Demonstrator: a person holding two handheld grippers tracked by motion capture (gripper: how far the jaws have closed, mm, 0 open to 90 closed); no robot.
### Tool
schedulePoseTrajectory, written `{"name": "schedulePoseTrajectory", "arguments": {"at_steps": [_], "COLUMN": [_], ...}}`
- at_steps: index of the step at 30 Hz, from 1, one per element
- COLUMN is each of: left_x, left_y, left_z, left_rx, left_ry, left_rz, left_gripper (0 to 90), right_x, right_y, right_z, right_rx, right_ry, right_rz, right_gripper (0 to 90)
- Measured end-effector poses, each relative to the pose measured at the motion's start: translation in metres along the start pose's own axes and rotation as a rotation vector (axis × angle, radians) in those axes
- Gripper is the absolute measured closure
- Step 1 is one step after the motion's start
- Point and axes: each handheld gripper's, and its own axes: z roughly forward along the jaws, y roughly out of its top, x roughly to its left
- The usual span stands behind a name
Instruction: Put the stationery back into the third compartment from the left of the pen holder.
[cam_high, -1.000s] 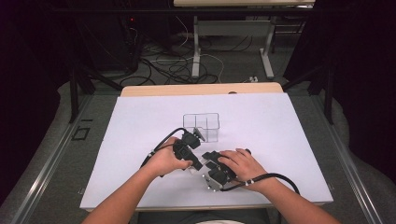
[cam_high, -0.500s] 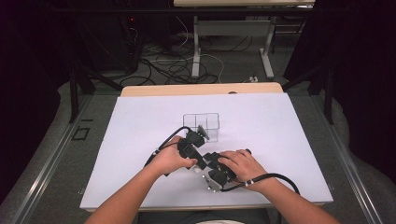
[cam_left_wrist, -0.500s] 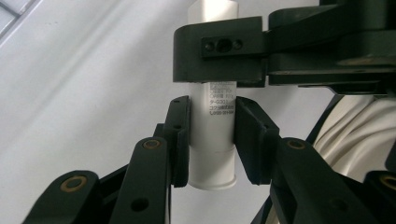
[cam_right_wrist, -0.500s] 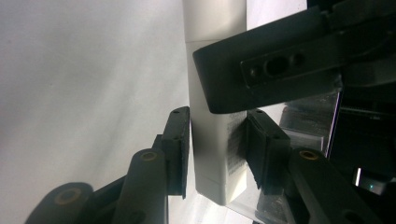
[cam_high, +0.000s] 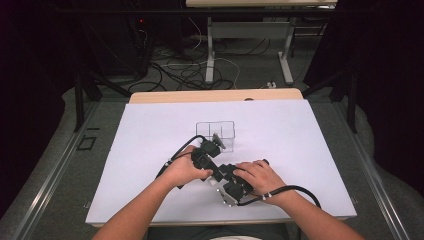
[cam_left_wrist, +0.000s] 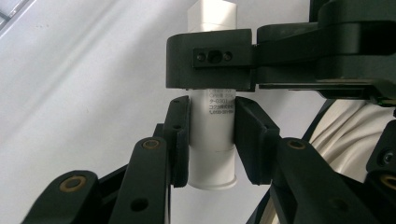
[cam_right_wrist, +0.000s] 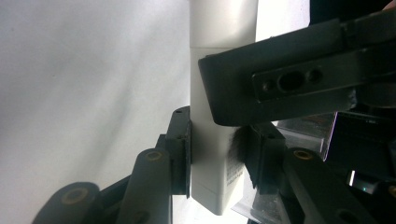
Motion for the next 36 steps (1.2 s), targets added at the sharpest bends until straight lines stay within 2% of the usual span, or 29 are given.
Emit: {"name": "schedulePoseTrajectory", "arguments": {"at_steps": [4, 7, 8, 9, 11, 12, 16, 17, 21, 24, 31, 36], "left_x": [0.002, 0.005, 0.005, 0.007, 0.008, 0.011, 0.016, 0.018, 0.024, 0.029, 0.040, 0.046], "left_y": [-0.001, -0.004, -0.005, -0.007, -0.010, -0.012, -0.019, -0.021, -0.029, -0.033, -0.043, -0.048], "left_z": [-0.002, -0.005, -0.006, -0.007, -0.009, -0.011, -0.015, -0.016, -0.020, -0.021, -0.015, -0.016], "left_rx": [-0.003, -0.025, -0.040, -0.037, -0.049, -0.051, -0.095, -0.111, -0.148, -0.178, -0.238, -0.274], "left_ry": [-0.007, -0.027, -0.033, -0.036, -0.033, -0.030, -0.032, -0.031, -0.018, -0.007, 0.034, 0.068], "left_rz": [-0.005, -0.025, -0.044, -0.040, -0.060, -0.051, -0.094, -0.093, -0.106, -0.135, -0.179, -0.167], "left_gripper": [67.2, 65.0, 63.8, 62.2, 60.4, 59.6, 55.5, 54.9, 51.7, 48.4, 43.7, 40.5], "right_x": [0.000, 0.000, 0.000, 0.000, 0.001, 0.001, 0.000, 0.000, 0.000, 0.000, 0.000, -0.002], "right_y": [0.000, -0.001, -0.001, -0.001, -0.002, -0.002, -0.003, -0.003, -0.005, -0.006, -0.007, -0.008], "right_z": [0.001, 0.001, 0.002, 0.002, 0.003, 0.003, 0.002, 0.002, 0.003, 0.003, 0.003, 0.002], "right_rx": [-0.007, -0.006, -0.001, 0.000, -0.011, -0.010, -0.004, -0.002, 0.003, 0.008, 0.006, -0.003], "right_ry": [0.001, 0.005, 0.012, 0.015, 0.011, 0.013, 0.005, 0.007, 0.010, 0.019, 0.023, 0.010], "right_rz": [0.001, -0.001, -0.002, -0.002, 0.000, 0.006, 0.010, 0.009, 0.020, 0.031, 0.049, 0.050], "right_gripper": [65.8, 65.8, 65.8, 65.8, 65.8, 65.8, 65.8, 65.8, 65.8, 65.8, 65.8, 65.8]}}
